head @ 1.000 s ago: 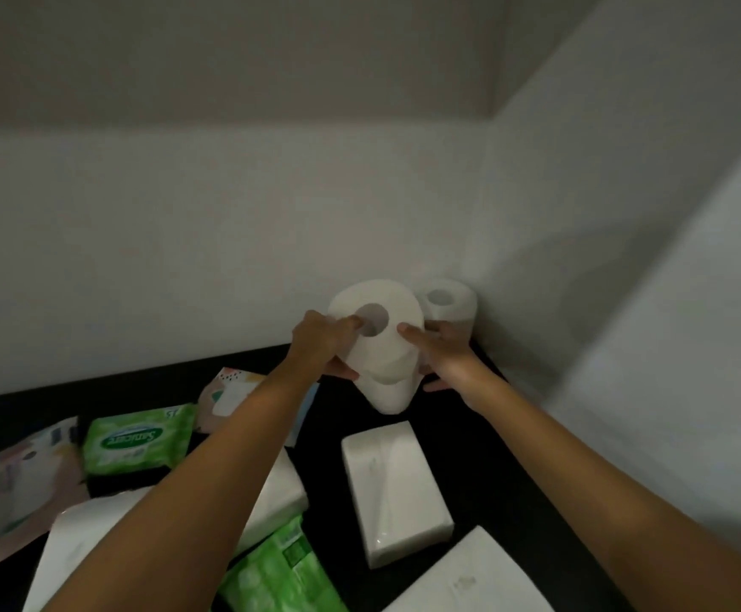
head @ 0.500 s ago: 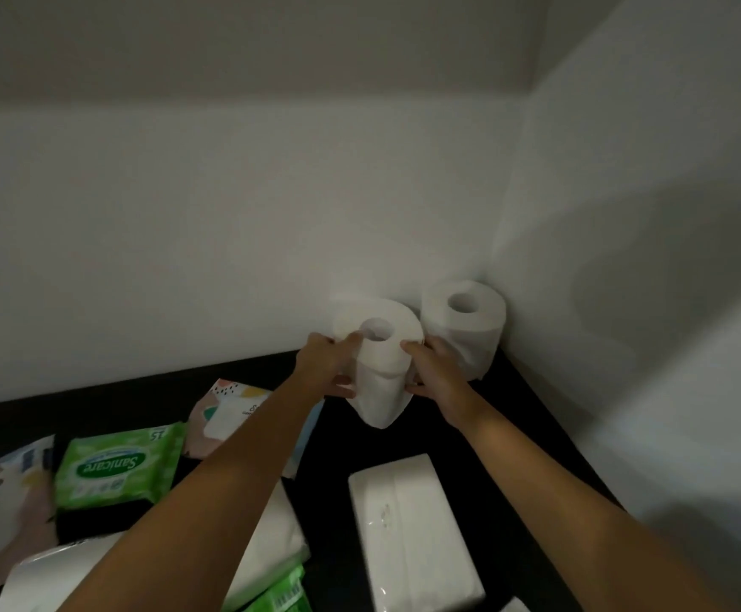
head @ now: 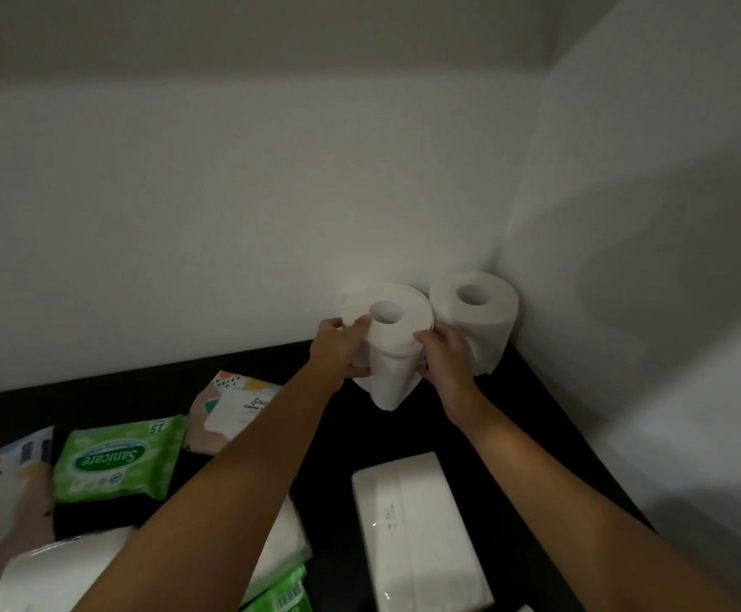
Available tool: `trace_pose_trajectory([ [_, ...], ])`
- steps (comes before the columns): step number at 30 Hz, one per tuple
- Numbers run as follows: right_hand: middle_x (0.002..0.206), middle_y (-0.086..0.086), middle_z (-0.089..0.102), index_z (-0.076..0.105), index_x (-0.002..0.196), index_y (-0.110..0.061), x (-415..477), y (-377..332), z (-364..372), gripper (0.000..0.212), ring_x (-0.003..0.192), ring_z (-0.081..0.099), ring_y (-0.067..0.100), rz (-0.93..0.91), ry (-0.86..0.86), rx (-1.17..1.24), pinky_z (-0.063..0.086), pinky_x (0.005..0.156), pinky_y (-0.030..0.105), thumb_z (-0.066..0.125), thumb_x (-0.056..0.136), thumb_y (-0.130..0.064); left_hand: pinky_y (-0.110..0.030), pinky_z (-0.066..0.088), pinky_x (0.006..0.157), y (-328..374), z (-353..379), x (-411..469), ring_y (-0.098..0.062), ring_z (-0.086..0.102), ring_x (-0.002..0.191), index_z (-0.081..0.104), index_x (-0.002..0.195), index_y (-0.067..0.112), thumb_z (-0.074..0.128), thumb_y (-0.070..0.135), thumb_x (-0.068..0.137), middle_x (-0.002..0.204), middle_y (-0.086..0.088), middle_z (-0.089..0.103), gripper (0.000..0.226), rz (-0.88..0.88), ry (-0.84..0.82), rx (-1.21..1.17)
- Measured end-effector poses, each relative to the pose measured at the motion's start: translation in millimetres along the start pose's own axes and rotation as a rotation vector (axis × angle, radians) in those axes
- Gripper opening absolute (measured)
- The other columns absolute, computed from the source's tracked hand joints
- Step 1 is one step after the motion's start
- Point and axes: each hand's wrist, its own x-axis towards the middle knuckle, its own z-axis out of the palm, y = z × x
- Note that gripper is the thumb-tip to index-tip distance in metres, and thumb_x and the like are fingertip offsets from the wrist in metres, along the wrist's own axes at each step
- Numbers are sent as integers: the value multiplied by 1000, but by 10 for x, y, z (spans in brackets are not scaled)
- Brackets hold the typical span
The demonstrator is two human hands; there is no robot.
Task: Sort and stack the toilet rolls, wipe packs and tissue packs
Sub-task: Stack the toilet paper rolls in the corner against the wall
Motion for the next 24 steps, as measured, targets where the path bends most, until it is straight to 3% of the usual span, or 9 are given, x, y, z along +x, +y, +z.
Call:
trace_pose_trajectory([
  [4,123,9,62,57,123,-10,-12,10,-21,45,115,57,23,-27,-4,-5,43,104,49,54,79,-20,-46,55,69,11,45,10,-36,49,120,40,134,6,62,32,86,136,-16,44,59,-8,20,-7],
  [11,123,8,63,60,120,-8,-65,30,-100,33,118,56,21,-93,-61,-32,41,107,43,51,89,-14,-44,55,65,11,68,28,-37,49,119,43,132,6,63,31,86,136,-16,45,56,-10,50,-13],
  [15,126,4,61,59,121,-14,-84,48,-92,47,121,54,19,-127,-123,-82,38,109,47,52,76,-24,-51,56,75,8,96,40,-37,49,119,45,131,6,63,32,86,134,-17,47,56,8,75,-13],
  [18,130,1,59,54,128,-18,-67,38,-100,51,124,52,17,-125,-166,-98,37,110,45,50,78,-22,-55,54,81,1,114,57,-37,49,119,46,131,6,62,34,85,132,-15,49,56,28,92,8],
  [21,129,2,59,56,126,-19,-70,-3,-115,40,123,52,18,-121,-188,-110,37,110,45,48,87,-14,-55,53,85,2,114,44,-36,51,118,48,129,6,63,37,84,132,-15,51,57,52,93,32],
  [24,131,4,57,54,127,-17,-63,-25,-144,36,124,51,19,-103,-209,-113,37,111,43,44,93,-8,-53,54,81,1,102,18,-37,50,119,47,131,6,62,37,85,132,-16,50,57,38,79,21],
])
